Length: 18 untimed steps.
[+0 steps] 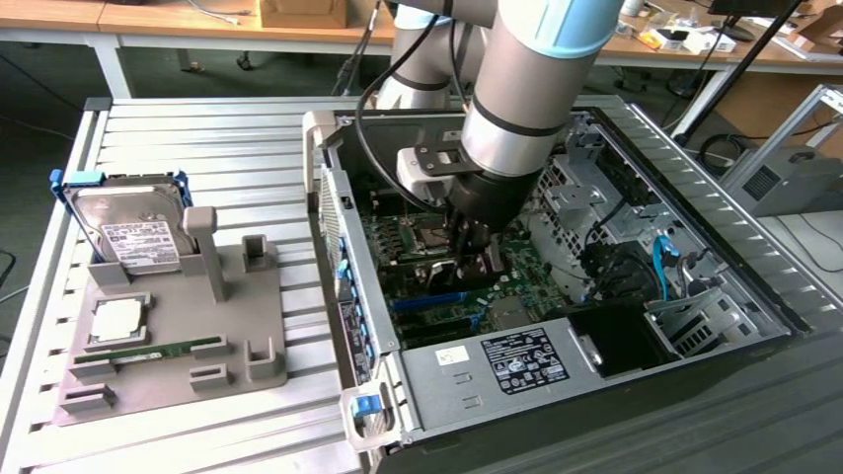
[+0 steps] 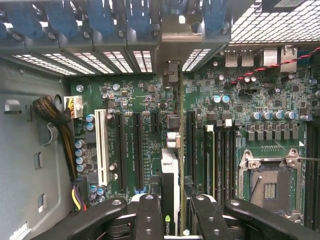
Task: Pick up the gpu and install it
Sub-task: 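Insert the gpu into the slot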
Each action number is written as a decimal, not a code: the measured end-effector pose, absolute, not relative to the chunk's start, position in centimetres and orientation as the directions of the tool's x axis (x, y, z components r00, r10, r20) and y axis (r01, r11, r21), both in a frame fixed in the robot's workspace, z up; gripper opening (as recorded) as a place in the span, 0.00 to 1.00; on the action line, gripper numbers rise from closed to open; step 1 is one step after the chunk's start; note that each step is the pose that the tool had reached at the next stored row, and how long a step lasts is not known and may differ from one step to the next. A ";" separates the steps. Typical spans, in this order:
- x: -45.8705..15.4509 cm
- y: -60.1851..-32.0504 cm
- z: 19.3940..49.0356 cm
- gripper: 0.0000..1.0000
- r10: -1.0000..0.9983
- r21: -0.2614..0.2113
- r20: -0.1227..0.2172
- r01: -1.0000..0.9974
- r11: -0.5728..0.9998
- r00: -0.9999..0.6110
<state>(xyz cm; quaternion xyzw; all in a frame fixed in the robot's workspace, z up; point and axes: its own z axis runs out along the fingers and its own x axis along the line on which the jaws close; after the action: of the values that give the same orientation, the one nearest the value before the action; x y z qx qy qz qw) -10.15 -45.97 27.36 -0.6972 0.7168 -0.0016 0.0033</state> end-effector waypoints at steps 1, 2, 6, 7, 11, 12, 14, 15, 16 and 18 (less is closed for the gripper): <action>-10.1 -46.0 27.4 0.27 -1.000 -0.007 -0.002 -1.000 0.028 -0.028; -10.1 -46.0 27.4 0.27 -1.000 -0.007 -0.002 -1.000 0.028 -0.028; -10.1 -46.0 27.2 0.27 -1.000 -0.007 -0.003 -1.000 0.028 -0.028; -10.1 -46.0 27.2 0.27 -1.000 -0.007 -0.003 -1.000 0.028 -0.028; -10.2 -46.0 27.1 0.27 -1.000 -0.007 -0.002 -1.000 0.028 -0.028; -10.2 -46.0 27.1 0.27 -1.000 -0.007 -0.002 -1.000 0.028 -0.028; -10.2 -46.0 26.9 0.27 -1.000 -0.007 -0.003 -1.000 0.028 -0.028; -10.2 -46.0 26.8 0.27 -1.000 -0.007 -0.003 -1.000 0.028 -0.028; -10.2 -46.0 26.8 0.27 -1.000 -0.007 -0.002 -1.000 0.028 -0.028; -10.2 -46.0 26.8 0.27 -1.000 -0.007 -0.002 -1.000 0.028 -0.028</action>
<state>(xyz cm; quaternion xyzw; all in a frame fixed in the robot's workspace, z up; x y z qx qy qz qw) -10.15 -45.97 26.76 -0.6972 0.7169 -0.0017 0.0032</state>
